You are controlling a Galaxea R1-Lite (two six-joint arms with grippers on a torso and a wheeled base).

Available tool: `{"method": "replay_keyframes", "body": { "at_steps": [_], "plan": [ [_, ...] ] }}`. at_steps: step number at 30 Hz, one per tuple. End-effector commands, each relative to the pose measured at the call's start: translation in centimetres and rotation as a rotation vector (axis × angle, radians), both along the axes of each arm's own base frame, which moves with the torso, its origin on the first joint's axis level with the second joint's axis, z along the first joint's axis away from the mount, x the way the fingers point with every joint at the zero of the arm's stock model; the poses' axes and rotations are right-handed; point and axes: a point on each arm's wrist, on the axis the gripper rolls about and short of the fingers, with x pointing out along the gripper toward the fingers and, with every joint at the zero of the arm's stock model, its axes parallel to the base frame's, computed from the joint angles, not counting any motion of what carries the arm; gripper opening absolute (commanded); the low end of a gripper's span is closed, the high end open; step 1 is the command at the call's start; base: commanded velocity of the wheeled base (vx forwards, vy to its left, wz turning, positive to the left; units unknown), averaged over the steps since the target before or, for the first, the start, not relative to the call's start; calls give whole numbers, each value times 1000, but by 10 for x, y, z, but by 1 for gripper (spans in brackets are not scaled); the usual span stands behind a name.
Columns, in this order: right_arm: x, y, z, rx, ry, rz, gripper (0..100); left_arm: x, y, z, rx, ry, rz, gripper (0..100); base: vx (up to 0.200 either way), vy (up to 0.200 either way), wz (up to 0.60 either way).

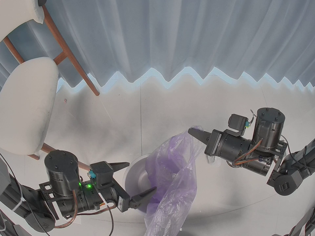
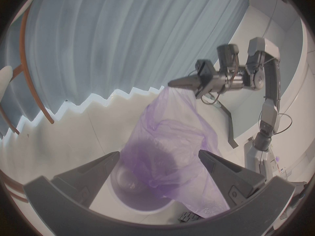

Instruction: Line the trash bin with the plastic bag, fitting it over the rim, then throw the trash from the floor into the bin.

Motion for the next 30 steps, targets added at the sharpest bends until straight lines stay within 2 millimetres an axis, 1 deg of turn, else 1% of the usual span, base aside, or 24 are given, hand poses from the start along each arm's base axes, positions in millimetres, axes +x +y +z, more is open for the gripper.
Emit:
{"method": "replay_keyframes", "body": {
  "at_steps": [1, 5, 9, 11, 21, 25, 28, 29, 30],
  "plan": [
    [-1, 1, -1, -5, -2, 6, 0, -2, -15, -19, 56, 46, -17, 100, 0, 0, 0],
    [-2, 1, -2, -7, 2, 8, 0, -5, -25, -26, 63, 60, -40, 100, 0, 0, 0],
    [-2, 2, -2, -8, 4, 9, 0, -10, -29, -26, 50, 66, -61, 100, 0, 0, 0],
    [-1, 2, -3, -9, 5, 9, 0, -18, -36, -27, 40, 83, -95, 100, 0, 0, 0],
    [-1, 2, -4, -11, 9, 9, 0, -33, -45, -27, 36, 92, -166, 100, 0, 0, 0],
    [-2, 2, -4, -10, 8, 11, 0, -43, -54, -29, 17, 132, -201, 100, 0, 0, 0],
    [-2, 2, -3, -9, 5, 11, 0, -42, -57, -33, 24, 146, -198, 100, 0, 0, 0],
    [-2, 2, -2, -7, 2, 11, 0, -37, -60, -43, 47, 163, -182, 100, 0, 0, 0],
    [-2, 3, -2, -7, 2, 12, 0, -36, -61, -44, 47, 160, -173, 100, 0, 0, 0]
  ]
}}
